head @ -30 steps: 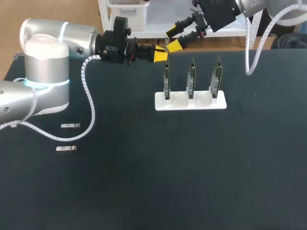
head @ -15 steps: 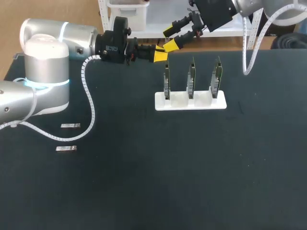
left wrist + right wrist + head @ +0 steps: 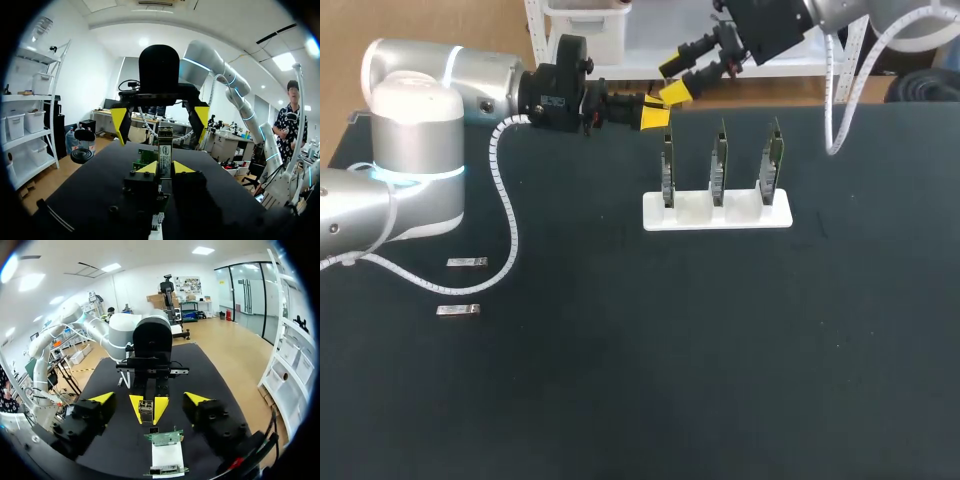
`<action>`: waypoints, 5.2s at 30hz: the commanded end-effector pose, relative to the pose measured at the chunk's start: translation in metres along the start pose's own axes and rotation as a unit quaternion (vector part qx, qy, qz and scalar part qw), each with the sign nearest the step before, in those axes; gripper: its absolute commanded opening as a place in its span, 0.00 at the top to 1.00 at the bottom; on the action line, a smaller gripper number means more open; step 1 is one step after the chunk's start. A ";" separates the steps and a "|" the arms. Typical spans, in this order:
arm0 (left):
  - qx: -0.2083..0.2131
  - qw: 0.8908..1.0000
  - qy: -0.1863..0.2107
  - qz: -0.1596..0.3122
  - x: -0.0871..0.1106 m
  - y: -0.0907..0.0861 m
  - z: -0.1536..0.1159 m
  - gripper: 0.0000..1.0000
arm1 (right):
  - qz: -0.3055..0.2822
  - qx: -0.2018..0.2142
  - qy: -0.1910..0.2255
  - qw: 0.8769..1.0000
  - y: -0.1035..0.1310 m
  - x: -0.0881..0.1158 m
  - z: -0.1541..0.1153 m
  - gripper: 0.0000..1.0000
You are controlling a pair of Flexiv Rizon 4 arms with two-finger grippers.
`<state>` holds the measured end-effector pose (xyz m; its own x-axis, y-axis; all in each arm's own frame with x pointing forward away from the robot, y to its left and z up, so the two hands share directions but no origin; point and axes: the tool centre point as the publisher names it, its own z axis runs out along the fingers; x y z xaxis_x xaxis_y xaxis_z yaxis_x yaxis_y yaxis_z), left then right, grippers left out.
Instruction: Pick up the optical module with the left hand, and insert it into the network port with the right hand.
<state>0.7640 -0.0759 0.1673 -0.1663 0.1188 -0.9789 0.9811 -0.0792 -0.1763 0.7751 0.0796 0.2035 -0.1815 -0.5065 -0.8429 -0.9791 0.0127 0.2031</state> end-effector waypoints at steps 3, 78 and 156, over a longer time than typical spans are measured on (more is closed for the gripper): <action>0.001 1.000 0.001 0.000 0.000 0.001 0.000 1.00 | 0.000 0.001 0.000 1.000 -0.002 0.001 -0.002 1.00; -0.092 0.970 0.200 0.104 0.015 -0.002 -0.032 0.00 | -0.008 0.015 0.007 1.000 -0.007 0.012 -0.028 1.00; -0.102 0.958 0.255 0.081 0.043 -0.004 -0.027 0.00 | 0.000 0.005 0.012 1.000 -0.005 0.018 -0.028 1.00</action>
<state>0.7554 -0.0422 0.1293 0.0105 0.5884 -0.8085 0.9976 0.0487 0.0483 0.7777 0.0461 0.2007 -0.1798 -0.5260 -0.8312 -0.9800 0.0227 0.1977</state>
